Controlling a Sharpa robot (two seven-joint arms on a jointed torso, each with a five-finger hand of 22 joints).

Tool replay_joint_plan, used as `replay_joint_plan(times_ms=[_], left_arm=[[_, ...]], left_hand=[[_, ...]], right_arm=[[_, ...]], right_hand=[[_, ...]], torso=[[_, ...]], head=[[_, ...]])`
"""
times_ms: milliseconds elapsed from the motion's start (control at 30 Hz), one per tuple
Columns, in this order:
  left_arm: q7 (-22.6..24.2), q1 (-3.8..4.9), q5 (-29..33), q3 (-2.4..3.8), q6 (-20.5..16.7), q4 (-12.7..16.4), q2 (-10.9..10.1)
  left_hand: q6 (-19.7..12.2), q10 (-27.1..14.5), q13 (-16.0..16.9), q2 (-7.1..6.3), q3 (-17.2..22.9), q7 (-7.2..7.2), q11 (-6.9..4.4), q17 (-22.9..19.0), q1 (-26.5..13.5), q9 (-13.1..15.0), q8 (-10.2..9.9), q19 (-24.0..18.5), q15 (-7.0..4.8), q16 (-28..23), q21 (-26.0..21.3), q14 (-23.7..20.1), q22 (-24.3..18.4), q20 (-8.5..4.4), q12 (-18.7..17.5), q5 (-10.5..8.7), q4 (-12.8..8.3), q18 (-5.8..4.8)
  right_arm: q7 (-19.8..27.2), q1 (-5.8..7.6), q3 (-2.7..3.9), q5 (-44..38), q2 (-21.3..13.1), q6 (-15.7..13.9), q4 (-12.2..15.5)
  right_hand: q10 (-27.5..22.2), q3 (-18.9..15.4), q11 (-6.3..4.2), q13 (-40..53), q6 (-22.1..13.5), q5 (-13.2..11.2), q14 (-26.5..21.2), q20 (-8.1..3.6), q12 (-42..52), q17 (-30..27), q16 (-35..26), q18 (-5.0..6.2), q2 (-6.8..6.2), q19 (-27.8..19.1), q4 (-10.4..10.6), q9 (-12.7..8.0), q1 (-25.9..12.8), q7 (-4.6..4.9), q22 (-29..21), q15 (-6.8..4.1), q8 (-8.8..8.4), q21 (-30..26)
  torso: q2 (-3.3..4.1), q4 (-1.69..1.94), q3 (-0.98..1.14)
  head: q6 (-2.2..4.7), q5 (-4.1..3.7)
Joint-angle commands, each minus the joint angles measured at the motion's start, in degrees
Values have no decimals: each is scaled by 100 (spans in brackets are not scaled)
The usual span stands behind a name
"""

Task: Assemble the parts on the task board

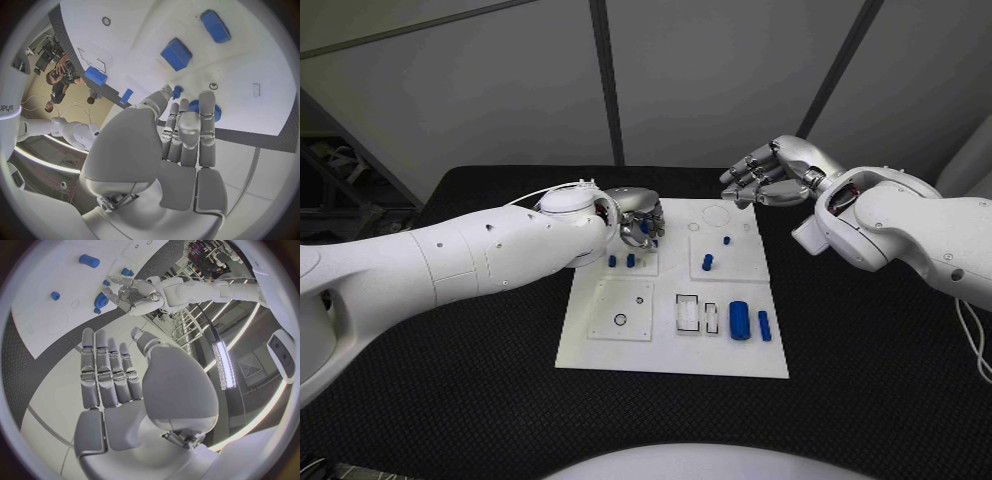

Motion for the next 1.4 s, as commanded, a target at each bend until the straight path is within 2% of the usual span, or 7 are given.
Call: replay_joint_plan(times_ms=[33, 400, 567, 700, 967, 1267, 1400], left_arm=[[-91, 1, -61, 2, 181, -19, 21], [-94, -9, -61, 3, 228, -110, 69], [-33, -12, -61, 3, 291, -148, 107], [-10, -14, -61, 3, 325, -185, 138], [-13, -28, -61, 2, 408, -253, 171], [2, -48, -61, 1, 509, -281, 190], [46, -63, -61, 0, 526, -282, 196]], left_hand=[[50, 58, -26, 51, 49, 9, 7, 18, -35, -26, -2, 37, 9, 45, 41, 35, 30, 6, 34, 31, -4, -165], [122, 119, -126, 159, 185, 25, 7, -10, -31, -116, 10, 31, 11, 89, 113, 13, 114, 14, 67, 40, -37, -167], [204, 191, -183, 211, 238, -8, -20, 41, -97, -165, 28, 60, -1, 168, 198, 40, 210, 7, 104, -47, -27, -176], [242, 228, -205, 244, 269, -24, -35, 87, -106, -185, 36, 117, -14, 219, 285, 69, 301, 0, 122, -56, -34, -194], [290, 280, -229, 279, 309, -34, -53, 145, -104, -209, 43, 168, -29, 281, 364, 108, 381, -13, 148, -39, -54, -207], [382, 399, -251, 347, 398, -44, -87, 235, -57, -256, 53, 260, -60, 385, 516, 171, 537, -45, 210, 45, -146, -235], [426, 439, -267, 397, 540, -25, -85, 264, 84, -290, 49, 317, -74, 428, 628, 205, 647, -67, 227, 73, -299, -252]], right_arm=[[38, 11, 4, -16, 2, 29, 9], [37, 11, 4, -16, 1, 32, 16], [35, 11, 4, -16, 2, 32, 18], [33, 11, 4, -17, 10, 35, 21], [26, 11, 5, -19, 15, 41, 23], [23, 11, 5, -21, 27, 50, 21], [23, 11, 5, -22, 31, 53, 20]], right_hand=[[-38, -15, 5, -9, -15, 23, -47, 12, -14, -9, -26, 54, 55, 10, -21, 7, 23, -1, -6, 2, -21, -25], [-37, -16, 6, -13, -13, 28, -46, 12, -13, -14, -25, 54, 60, 17, -18, 8, 21, 0, -12, 3, -21, -33], [-37, -16, 6, -13, -13, 28, -46, 12, -13, -14, -25, 54, 60, 17, -18, 8, 21, 0, -12, 3, -21, -33], [-37, -16, 6, -13, -13, 28, -46, 12, -13, -14, -25, 54, 60, 17, -18, 8, 21, 0, -12, 3, -21, -33], [-37, -16, 6, -13, -13, 28, -46, 12, -13, -14, -25, 54, 60, 17, -18, 8, 21, 0, -12, 3, -21, -33], [-37, -16, 6, -13, -13, 28, -46, 12, -13, -14, -25, 54, 60, 17, -18, 8, 21, 0, -12, 3, -21, -33], [-37, -16, 6, -13, -13, 28, -46, 12, -13, -14, -25, 54, 60, 17, -18, 8, 21, 0, -12, 3, -21, -33]], torso=[[6, -4, -3], [3, -4, 2], [6, -1, -1], [5, -13, 4], [3, 3, 0], [-1, -2, -3], [-1, -1, -2]], head=[[-1, -3], [-20, 1], [-67, -19], [-57, -2], [-68, -14], [-84, -17], [-87, -18]])
